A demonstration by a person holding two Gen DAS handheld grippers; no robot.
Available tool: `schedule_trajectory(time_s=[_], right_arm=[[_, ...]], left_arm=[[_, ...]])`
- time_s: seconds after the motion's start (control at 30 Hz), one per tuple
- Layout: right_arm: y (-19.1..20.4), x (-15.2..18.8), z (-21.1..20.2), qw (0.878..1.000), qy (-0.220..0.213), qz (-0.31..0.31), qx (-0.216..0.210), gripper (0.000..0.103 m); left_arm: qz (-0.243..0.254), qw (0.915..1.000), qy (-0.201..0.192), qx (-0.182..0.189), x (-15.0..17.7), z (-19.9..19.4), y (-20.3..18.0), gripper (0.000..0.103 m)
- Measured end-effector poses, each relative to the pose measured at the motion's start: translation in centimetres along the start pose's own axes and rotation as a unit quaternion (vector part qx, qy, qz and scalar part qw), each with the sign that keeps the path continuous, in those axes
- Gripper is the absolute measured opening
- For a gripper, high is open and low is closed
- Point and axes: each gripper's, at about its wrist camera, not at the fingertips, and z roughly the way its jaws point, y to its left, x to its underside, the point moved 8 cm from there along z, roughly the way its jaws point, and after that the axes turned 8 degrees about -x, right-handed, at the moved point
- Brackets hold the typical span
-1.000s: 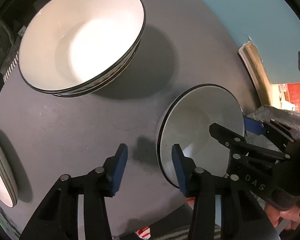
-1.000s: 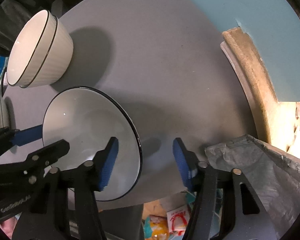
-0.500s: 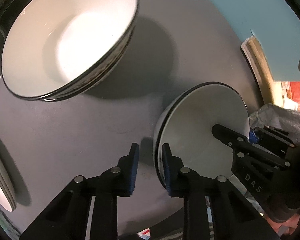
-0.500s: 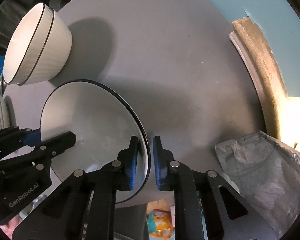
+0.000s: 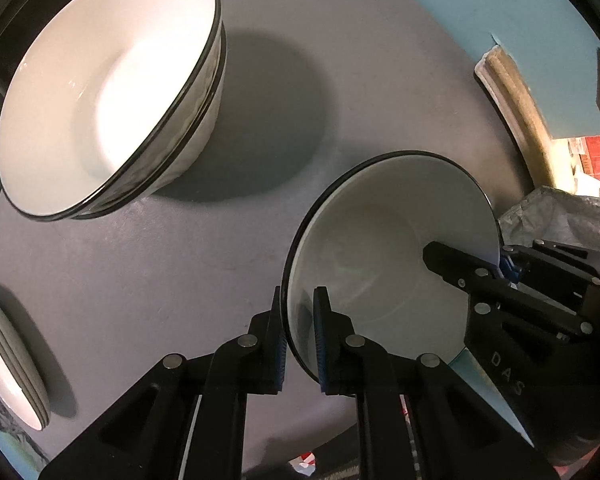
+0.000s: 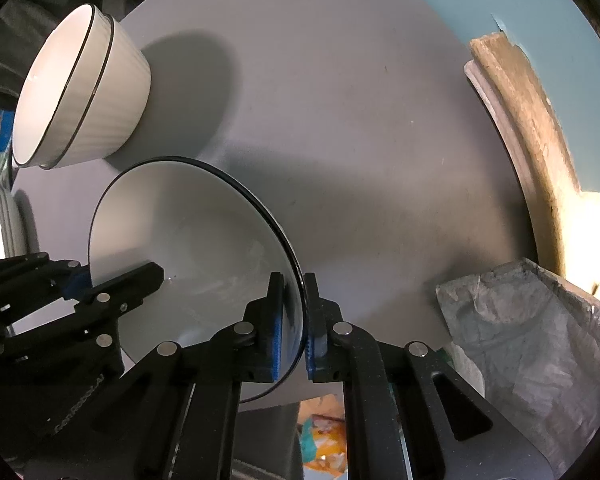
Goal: Organize plates and bowls
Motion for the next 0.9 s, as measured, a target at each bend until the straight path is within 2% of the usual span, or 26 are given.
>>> schedule_trajectory(time_s=[0.37,0.7,0.9], right_arm=[[-0.4,0.3,0.2,1.0,0.007,0.003,-0.009,0.009],[0.7,0.0,-1.9,1.0,-0.003,-0.009,-0.018,0.008],[1.8,-0.5,-4.3,1.0,-0.015,-0.026,-0.009,0.008]], left_arm=[[-0.018,0.9998,0.002,0.01,-0.3,-1.5,0.6,0.011],[-0.012,0.9997,-0.022,0.002,0.0,-4.4,0.9,0.011],[-0.024,0.9992,-0.029,0.012,-0.2,-5.8,0.8,0.011]])
